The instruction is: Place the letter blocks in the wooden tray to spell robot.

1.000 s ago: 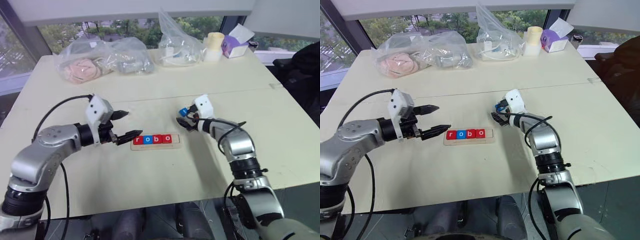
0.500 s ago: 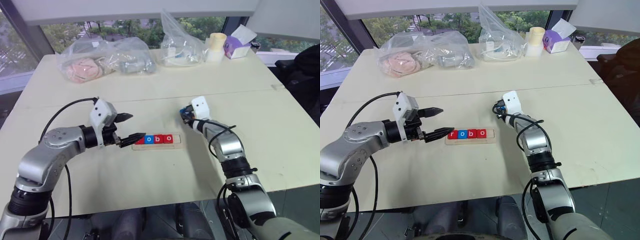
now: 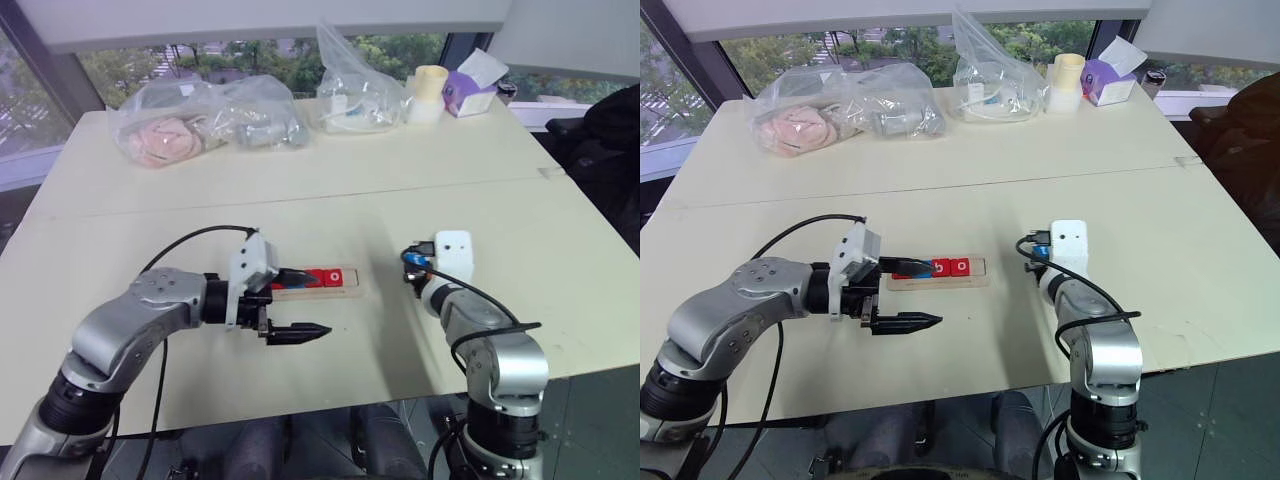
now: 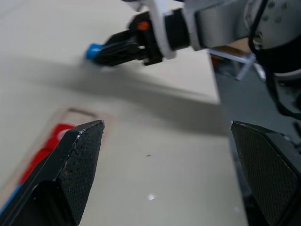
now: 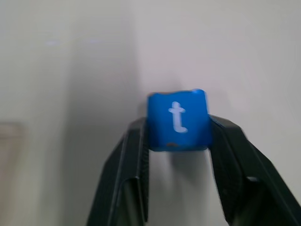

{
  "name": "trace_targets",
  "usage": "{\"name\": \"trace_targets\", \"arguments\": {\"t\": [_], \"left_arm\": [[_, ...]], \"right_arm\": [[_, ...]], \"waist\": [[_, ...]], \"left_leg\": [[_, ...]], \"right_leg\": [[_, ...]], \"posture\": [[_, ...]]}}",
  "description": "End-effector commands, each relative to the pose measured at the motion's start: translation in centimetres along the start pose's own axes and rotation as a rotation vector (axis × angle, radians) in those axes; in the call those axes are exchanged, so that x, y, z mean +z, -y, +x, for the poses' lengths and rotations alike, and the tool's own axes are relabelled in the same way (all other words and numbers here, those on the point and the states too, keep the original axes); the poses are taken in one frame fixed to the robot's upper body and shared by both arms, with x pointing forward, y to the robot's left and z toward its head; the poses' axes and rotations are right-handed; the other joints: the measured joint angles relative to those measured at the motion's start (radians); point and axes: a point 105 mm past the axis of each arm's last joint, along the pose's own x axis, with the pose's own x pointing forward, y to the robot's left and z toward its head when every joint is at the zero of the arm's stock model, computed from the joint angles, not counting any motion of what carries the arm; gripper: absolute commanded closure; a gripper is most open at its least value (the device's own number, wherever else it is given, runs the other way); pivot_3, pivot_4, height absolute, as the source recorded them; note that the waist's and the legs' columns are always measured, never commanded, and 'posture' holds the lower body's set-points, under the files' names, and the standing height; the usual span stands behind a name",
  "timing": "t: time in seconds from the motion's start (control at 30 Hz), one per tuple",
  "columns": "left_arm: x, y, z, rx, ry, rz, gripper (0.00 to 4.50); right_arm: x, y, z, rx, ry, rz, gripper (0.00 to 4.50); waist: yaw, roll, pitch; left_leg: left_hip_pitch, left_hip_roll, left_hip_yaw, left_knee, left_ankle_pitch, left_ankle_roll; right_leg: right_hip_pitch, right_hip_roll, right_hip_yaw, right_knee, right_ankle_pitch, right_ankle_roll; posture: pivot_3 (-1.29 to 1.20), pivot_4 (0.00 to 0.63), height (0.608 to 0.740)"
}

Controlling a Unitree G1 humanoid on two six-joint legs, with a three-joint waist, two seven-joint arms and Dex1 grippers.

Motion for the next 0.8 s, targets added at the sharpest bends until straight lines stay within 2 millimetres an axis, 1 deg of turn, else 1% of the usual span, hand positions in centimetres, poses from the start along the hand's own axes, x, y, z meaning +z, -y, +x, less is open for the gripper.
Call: {"name": "trace_targets", "arguments": {"t": [0.03, 0.07, 0.13, 0.2, 0.23, 0.3, 0.37, 0.4, 0.43, 0.5, 0.53, 0.6, 0.63, 0.73, 0.8], "left_arm": [[0.2, -0.5, 0.0, -0.008, 0.0, 0.036, 0.0], [0.2, -0.7, 0.0, -0.005, 0.0, 0.038, 0.0], [0.2, -1.1, 0.0, 0.001, 0.0, 0.041, 0.0], [0.2, -1.2, 0.0, 0.001, -0.001, 0.044, 0.0], [0.2, -1.3, 0.0, 0.001, -0.001, 0.045, 0.0], [0.1, -1.4, -0.3, 0.008, -0.005, 0.046, 0.0], [0.0, -1.7, -0.8, 0.026, -0.013, 0.045, 0.0], [0.0, -1.8, -0.9, 0.031, -0.015, 0.045, 0.0], [-0.1, -1.9, -1.3, 0.038, -0.021, 0.045, 0.0], [-0.2, -2.0, -1.8, 0.043, -0.032, 0.041, 0.0], [-0.3, -1.9, -2.1, 0.04, -0.043, 0.042, 0.0], [-0.4, -1.8, -2.6, 0.032, -0.063, 0.045, 0.0], [-0.5, -1.7, -2.8, 0.031, -0.072, 0.047, 0.0], [-0.6, -1.4, -3.8, 0.029, -0.102, 0.051, 0.0], [-0.5, -0.9, -4.7, 0.025, -0.124, 0.05, 0.0]], "right_arm": [[0.4, -0.3, -1.0, -0.023, 0.004, -0.015, 2.31], [-0.1, -0.3, -1.0, -0.025, -0.02, -0.006, 1.76], [-0.8, -0.2, -1.0, -0.027, -0.055, 0.005, 0.9], [-0.8, -0.3, -1.0, -0.02, -0.059, -0.01, 0.03], [-0.5, -0.1, -0.9, -0.025, -0.052, -0.022, 0.03], [1.0, 0.4, -0.9, -0.018, 0.014, -0.015, 0.03], [3.6, 1.2, -0.8, 0.02, 0.141, -0.061, 0.03], [4.5, 1.4, -0.8, 0.036, 0.181, -0.093, 0.03], [5.5, 1.6, -0.8, 0.097, 0.236, -0.149, 0.03], [5.7, 1.8, -0.7, 0.268, 0.256, -0.263, 0.03], [5.6, 1.5, -1.0, 0.388, 0.266, -0.341, 0.03], [4.9, 1.8, -1.5, 0.551, 0.257, -0.496, 0.03], [4.7, 2.3, -1.6, 0.602, 0.255, -0.563, 0.03], [4.7, 4.7, -1.1, 0.702, 0.226, -0.663, 0.03], [4.1, 5.8, -0.7, 0.782, 0.172, -0.766, 0.03]], "waist": [[0.003, 0.0, 0.0], [0.003, 0.0, 0.0], [0.003, 0.0, 0.0], [0.002, 0.0, 0.0], [0.002, 0.0, 0.0], [0.001, 0.0, 0.0], [0.001, 0.0, 0.0], [0.0, 0.0, 0.0], [0.0, 0.0, 0.0], [0.001, 0.0, 0.0], [0.002, 0.0, 0.0], [0.001, 0.0, 0.001], [0.001, 0.0, 0.001], [-0.004, -0.001, 0.001], [-0.006, -0.001, 0.001]], "left_leg": [[0.0, 0.0, 0.0, 0.0, 0.0, 0.0], [0.0, 0.0, 0.0, 0.0, 0.0, 0.0], [-0.001, 0.0, 0.0, 0.0, 0.0, 0.0], [-0.001, 0.0, 0.0, 0.0, 0.0, 0.0], [-0.001, 0.0, 0.0, 0.0, 0.0, 0.0], [-0.001, 0.0, 0.0, 0.0, 0.0, 0.0], [-0.001, 0.0, 0.0, 0.0, 0.0, 0.0], [-0.001, 0.0, 0.0, 0.0, 0.0, 0.0], [-0.001, 0.0, 0.0, 0.0, 0.0, 0.0], [-0.002, 0.0, 0.0, 0.0, 0.0, 0.0], [-0.002, 0.0, 0.0, 0.0, 0.0, 0.0], [-0.002, 0.0, 0.001, 0.0, 0.0, 0.001], [-0.002, 0.0, 0.001, 0.0, -0.001, 0.001], [-0.002, 0.0, 0.002, 0.0, -0.001, 0.001], [-0.001, 0.001, 0.003, 0.001, -0.001, 0.001]], "right_leg": [[0.0, 0.0, 0.0, -0.001, 0.0, 0.0], [0.0, 0.0, 0.0, -0.001, 0.0, 0.0], [0.0, -0.001, 0.0, -0.001, 0.0, 0.0], [0.0, -0.001, 0.0, -0.001, 0.0, 0.0], [-0.001, -0.001, 0.0, -0.001, 0.0, 0.0], [-0.001, -0.001, 0.0, -0.001, 0.0, 0.0], [-0.001, -0.001, 0.0, -0.002, 0.0, 0.0], [-0.001, -0.001, 0.0, -0.002, 0.0, 0.0], [-0.001, -0.001, 0.0, -0.002, 0.0, 0.0], [-0.001, -0.001, -0.001, -0.003, -0.001, 0.002], [-0.001, -0.001, -0.001, -0.003, -0.001, 0.002], [0.0, -0.001, -0.001, -0.004, -0.002, 0.003], [0.0, -0.001, -0.001, -0.004, -0.002, 0.003], [0.0, -0.001, -0.001, -0.004, -0.002, 0.003], [0.0, 0.0, -0.001, -0.004, -0.001, 0.003]], "posture": [[0.0, 0.15, 0.74], [0.0, 0.15, 0.74], [0.0, 0.15, 0.74], [0.0, 0.15, 0.74], [0.0, 0.15, 0.74], [0.0, 0.15, 0.74], [0.0, 0.15, 0.74], [0.0, 0.15, 0.74], [0.0, 0.15, 0.74], [0.0, 0.15, 0.74], [0.0, 0.15, 0.74], [0.0, 0.15, 0.74], [0.0, 0.15, 0.74], [0.0, 0.15, 0.74], [0.0, 0.15, 0.74]]}}
